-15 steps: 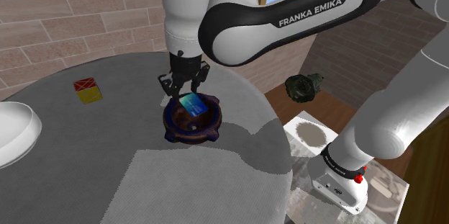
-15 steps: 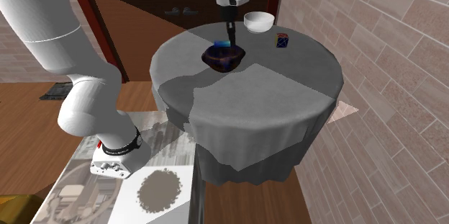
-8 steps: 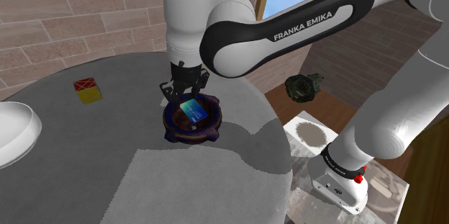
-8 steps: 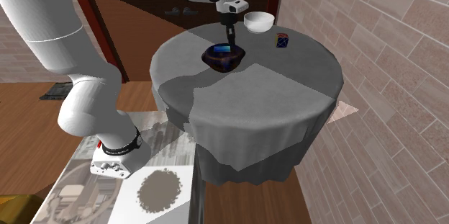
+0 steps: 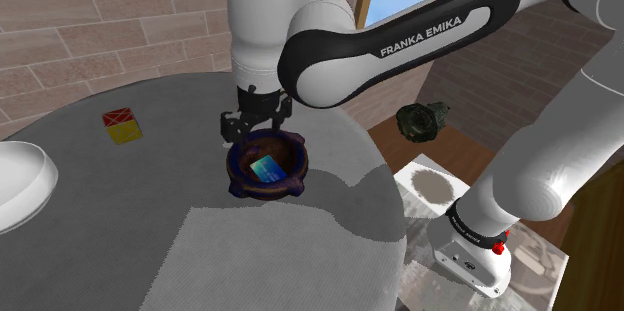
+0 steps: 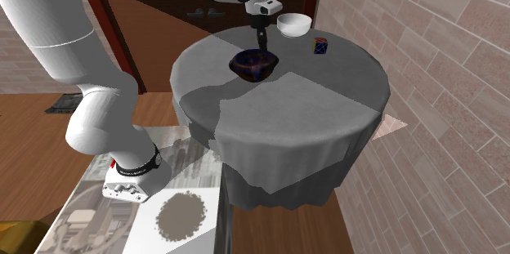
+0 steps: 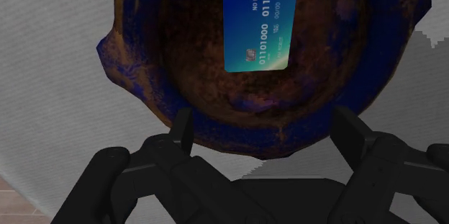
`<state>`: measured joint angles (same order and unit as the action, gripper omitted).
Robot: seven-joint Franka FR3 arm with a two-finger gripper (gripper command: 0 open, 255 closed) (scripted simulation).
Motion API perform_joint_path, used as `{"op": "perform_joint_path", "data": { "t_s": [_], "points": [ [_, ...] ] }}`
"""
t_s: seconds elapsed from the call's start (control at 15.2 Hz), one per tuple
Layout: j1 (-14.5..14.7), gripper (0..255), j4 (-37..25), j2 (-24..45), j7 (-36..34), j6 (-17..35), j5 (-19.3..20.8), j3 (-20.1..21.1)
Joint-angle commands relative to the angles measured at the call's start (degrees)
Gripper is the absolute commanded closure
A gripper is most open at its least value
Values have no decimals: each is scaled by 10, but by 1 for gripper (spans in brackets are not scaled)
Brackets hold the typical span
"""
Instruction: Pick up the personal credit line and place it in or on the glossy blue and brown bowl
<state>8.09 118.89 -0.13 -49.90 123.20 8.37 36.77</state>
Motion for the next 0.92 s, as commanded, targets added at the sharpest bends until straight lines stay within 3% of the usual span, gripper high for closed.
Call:
{"op": "perform_joint_path", "data": {
  "t_s": [0.0,0.33,0.86],
  "points": [
    [0,0,0,0,0,0,0,0],
    [1,0,-42,-34,19,-67,-28,0],
    [1,0,-42,-34,19,-67,-28,0]
  ]
}}
